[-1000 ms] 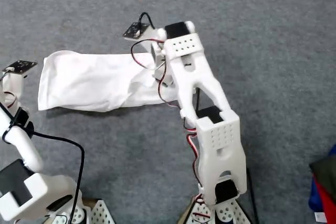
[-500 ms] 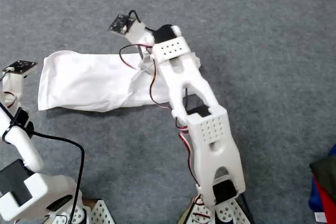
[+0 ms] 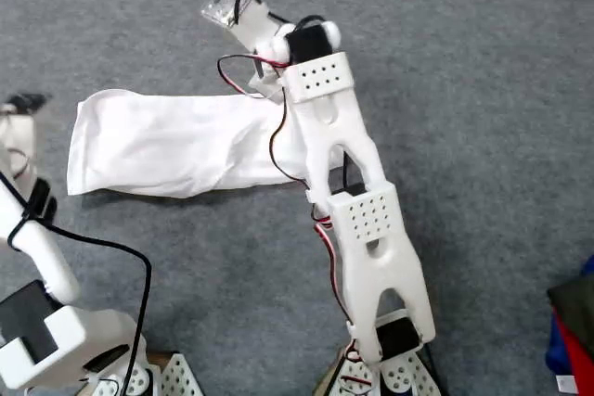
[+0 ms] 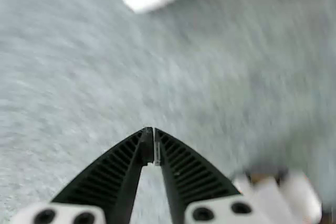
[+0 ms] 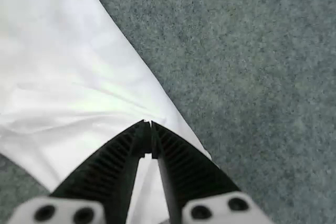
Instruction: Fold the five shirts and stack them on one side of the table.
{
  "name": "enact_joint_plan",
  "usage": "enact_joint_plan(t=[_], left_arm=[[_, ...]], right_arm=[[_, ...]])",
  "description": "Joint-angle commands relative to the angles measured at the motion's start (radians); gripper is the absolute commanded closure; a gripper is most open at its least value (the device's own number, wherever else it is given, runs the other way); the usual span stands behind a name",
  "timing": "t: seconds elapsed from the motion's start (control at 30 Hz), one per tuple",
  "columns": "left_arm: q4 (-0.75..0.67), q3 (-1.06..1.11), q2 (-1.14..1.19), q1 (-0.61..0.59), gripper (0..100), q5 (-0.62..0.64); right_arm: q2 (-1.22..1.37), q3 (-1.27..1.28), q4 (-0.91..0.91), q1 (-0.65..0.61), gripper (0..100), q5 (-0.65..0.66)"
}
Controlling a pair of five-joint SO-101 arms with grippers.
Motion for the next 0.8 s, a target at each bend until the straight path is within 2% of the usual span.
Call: enact_joint_plan(t=[0.0, 0.13, 0.53, 0.67, 0.77], left_arm=[[0.002, -0.141, 0.035, 0.069, 87, 0.069], [0.021, -0.333, 0.217, 0.107, 79, 0.157], [0.123, -1.214, 0.966, 0.133, 78, 0.167], [0.126, -1.419, 1.125, 0.161, 78, 0.169], [0.126, -1.490, 1.201, 0.181, 78, 0.169]], right_arm=[[-0.012, -0.157, 0.126, 0.039, 99.1, -0.006], [-0.054, -0.140, 0.123, 0.125, 99.0, -0.029], [-0.236, 0.160, 0.121, 0.156, 99.2, -0.026], [-0.260, 0.183, 0.121, 0.153, 99.2, -0.026], [-0.263, 0.182, 0.121, 0.151, 99.2, -0.026]])
